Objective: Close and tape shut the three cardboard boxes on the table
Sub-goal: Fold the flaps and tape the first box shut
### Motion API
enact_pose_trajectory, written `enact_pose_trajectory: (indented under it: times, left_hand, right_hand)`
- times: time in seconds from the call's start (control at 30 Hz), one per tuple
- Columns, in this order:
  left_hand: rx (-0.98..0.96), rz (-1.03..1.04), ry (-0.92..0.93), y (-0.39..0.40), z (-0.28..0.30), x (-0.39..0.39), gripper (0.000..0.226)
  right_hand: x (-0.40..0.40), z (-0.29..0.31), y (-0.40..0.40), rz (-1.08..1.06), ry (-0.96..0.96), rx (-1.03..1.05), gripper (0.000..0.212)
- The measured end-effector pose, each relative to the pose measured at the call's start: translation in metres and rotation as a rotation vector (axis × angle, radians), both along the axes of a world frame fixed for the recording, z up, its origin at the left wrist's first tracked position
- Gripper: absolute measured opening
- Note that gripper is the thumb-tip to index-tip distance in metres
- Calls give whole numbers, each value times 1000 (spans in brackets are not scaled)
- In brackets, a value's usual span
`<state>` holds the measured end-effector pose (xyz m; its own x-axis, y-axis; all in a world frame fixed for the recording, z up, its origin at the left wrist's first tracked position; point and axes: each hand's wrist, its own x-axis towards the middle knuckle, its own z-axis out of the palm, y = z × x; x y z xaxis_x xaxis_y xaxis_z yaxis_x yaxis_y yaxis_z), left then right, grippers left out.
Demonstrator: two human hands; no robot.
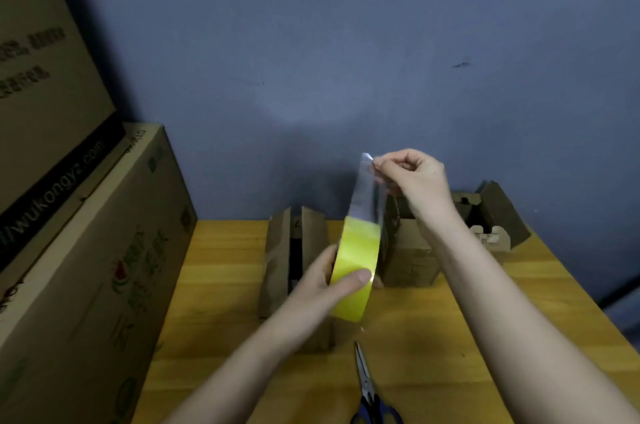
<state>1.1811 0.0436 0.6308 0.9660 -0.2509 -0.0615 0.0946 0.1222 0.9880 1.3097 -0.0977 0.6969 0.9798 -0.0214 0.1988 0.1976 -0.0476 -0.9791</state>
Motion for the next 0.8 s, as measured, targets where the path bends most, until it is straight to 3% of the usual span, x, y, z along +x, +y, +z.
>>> enact_pose_trajectory:
  times: [0.13, 0.27, 0.37, 0.43, 0.57, 0.73, 0.8]
  left_hand:
    - [128, 2, -125, 2, 0, -3, 44]
    - [355, 50, -205, 3, -3, 3, 45]
    - [124, 142, 24, 2, 6, 9, 23]
    - [19, 179, 83, 2, 10, 15, 22]
    - [-128, 242, 187, 6, 11, 25, 33]
    - [-76, 295, 274, 9, 6, 38, 39]
    - [-72, 312, 338, 10, 7, 41, 39]
  right_hand:
    - [19, -6, -5, -34, 97, -4, 17]
    - [23, -9, -4, -166, -103, -148, 21]
    - [5, -5, 5, -262, -367, -378, 17]
    - [-10, -3, 14, -278, -494, -441, 12]
    - [-23, 8, 19, -305, -567, -250, 9]
    - [-47, 39, 26, -233, -744, -145, 6]
    - [-55, 53, 31, -191, -860, -201, 9]
